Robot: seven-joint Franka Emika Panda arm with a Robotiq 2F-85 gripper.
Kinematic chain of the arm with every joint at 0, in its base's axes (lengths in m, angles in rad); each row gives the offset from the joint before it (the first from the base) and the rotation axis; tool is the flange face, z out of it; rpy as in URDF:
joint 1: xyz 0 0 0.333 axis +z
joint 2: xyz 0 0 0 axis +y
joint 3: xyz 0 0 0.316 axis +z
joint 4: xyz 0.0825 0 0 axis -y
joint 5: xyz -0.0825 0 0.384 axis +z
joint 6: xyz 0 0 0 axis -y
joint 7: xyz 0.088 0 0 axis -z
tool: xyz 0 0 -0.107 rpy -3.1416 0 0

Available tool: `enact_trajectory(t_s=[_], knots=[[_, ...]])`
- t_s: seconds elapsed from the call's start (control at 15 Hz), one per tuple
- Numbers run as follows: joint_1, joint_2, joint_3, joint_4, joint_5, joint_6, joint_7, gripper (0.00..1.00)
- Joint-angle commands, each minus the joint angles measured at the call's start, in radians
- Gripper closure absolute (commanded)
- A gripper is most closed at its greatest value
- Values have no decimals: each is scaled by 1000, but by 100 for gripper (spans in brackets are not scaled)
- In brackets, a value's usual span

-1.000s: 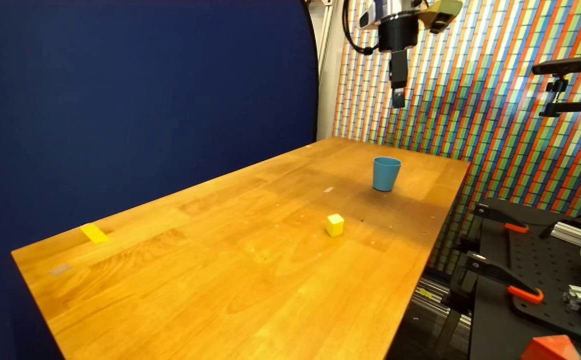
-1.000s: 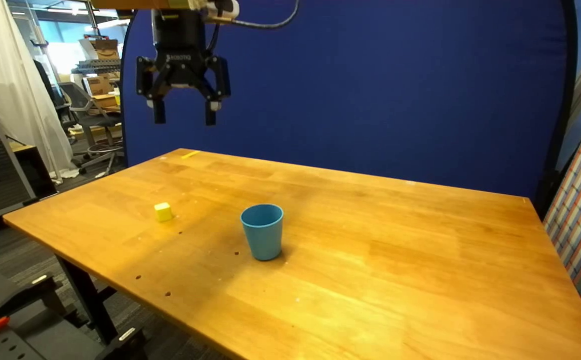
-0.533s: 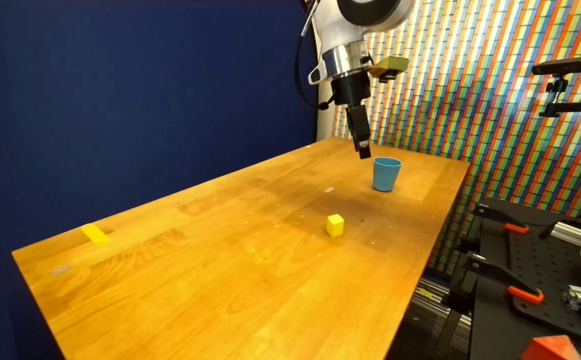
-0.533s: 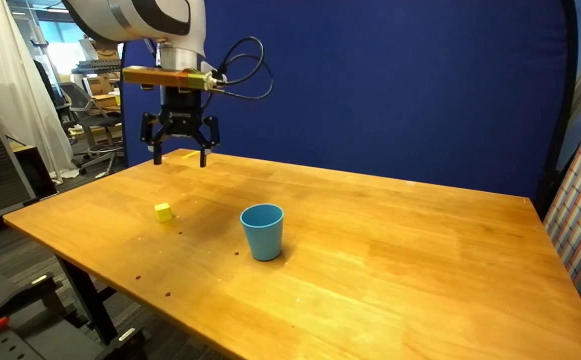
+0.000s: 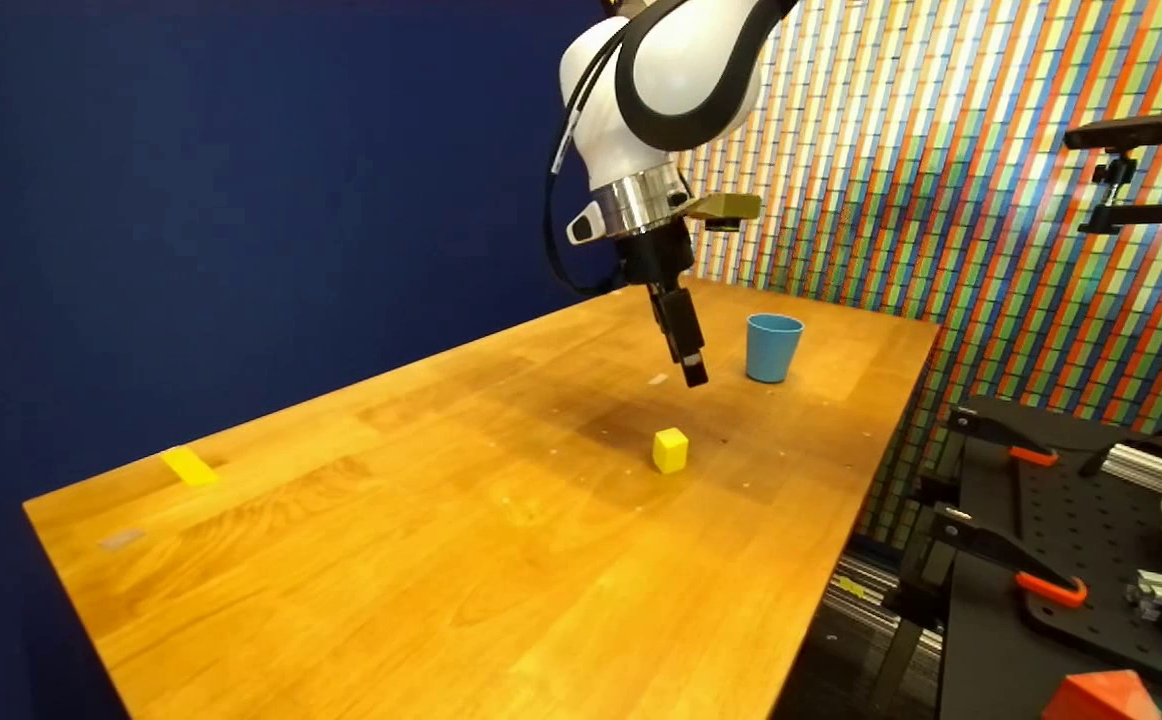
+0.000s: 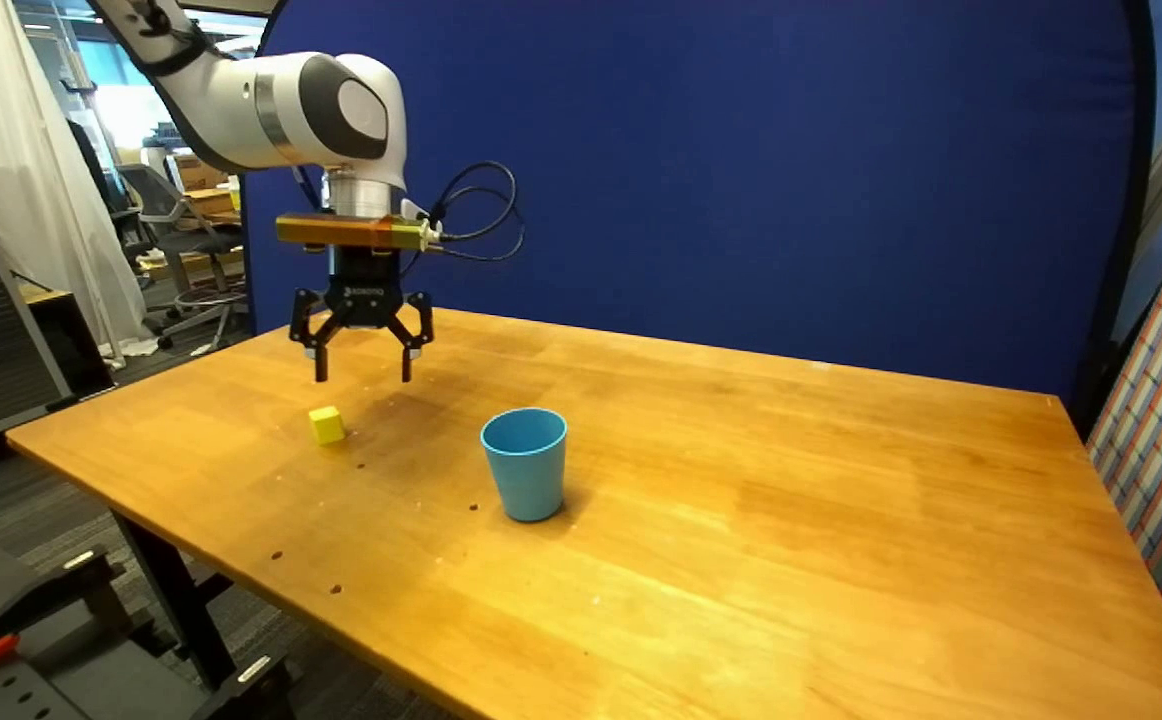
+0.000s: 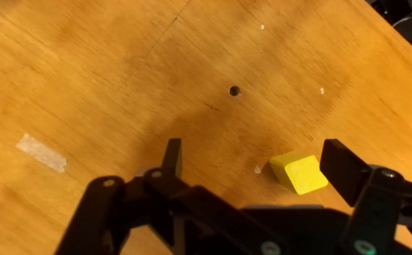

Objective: Put the yellow block into the blue cup.

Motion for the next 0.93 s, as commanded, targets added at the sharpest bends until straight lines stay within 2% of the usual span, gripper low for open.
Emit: enact_trajectory(t_s=[0.0, 0.33, 0.53, 0.87], knots=[[12, 53, 11, 54, -44, 18, 31, 0], [17, 79, 21, 76, -53, 31, 24, 0], [9, 87, 52, 79, -17, 7, -12, 0], [36, 97, 73, 61, -40, 35, 28, 0]])
